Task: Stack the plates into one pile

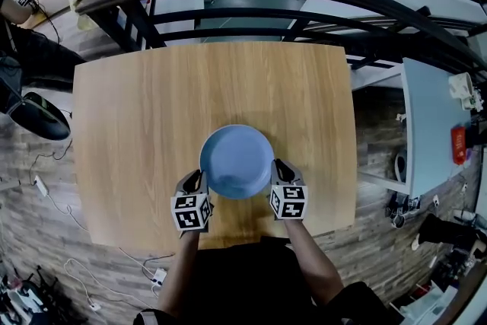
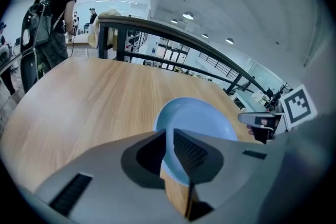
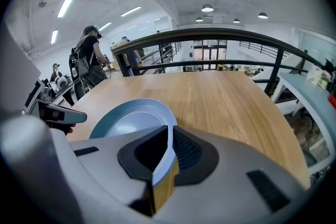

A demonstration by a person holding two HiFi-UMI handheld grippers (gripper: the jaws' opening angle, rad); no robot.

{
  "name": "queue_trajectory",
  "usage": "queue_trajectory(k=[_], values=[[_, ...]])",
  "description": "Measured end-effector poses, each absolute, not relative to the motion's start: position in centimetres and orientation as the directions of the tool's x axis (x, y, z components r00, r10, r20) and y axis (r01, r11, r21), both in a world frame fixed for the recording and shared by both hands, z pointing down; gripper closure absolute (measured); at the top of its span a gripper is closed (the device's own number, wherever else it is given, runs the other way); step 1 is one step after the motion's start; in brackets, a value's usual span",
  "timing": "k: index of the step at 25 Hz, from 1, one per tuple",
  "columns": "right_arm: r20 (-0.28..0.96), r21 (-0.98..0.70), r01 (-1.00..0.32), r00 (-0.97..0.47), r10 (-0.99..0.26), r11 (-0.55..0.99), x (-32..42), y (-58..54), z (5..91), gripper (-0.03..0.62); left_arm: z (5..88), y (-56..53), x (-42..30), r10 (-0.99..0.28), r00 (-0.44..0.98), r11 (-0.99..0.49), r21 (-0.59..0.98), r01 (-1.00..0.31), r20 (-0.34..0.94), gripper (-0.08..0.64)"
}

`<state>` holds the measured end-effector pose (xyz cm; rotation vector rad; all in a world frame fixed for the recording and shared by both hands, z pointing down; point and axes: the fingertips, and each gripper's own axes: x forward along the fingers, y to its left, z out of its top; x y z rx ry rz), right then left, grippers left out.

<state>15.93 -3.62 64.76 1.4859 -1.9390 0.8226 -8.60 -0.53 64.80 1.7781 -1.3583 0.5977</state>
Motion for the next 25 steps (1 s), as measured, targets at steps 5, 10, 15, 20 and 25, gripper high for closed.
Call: queue_trajectory(k=[5,10,15,20,25], values=[[0.715,-0.152,-0.964,-0.259,-0.649,0.217,15.6,-2.9,63.1,0.549,63.0,0.1,-8.0,-0.598,0.31,-0.123,0.298,-0.947,0.739,0.52],[0.666,-0.186,-0.954,-0.299,-0.683,0.235,15.6,-2.0,60.6,0.549,59.9,1.0,-6.7,-0.659,0.3,-0.139,0.28,-0.95,0.69,0.531],[0.616,-0.216,-0.94,-0.342,-0.71,0.265,15.0,-1.3,58.2,0.549,57.2,2.4,-5.4,-0.711,0.282,-0.144,0.259,-0.955,0.644,0.535],[0.556,-0.241,-0.925,-0.381,-0.739,0.296,14.7,0.0,55.7,0.549,54.6,4.1,-4.5,-0.759,0.26,-0.141,0.239,-0.961,0.597,0.537],[0.517,-0.254,-0.912,-0.408,-0.753,0.321,14.0,1.4,53.7,0.549,51.8,4.9,-4.1,-0.801,0.257,-0.159,0.221,-0.962,0.541,0.537]])
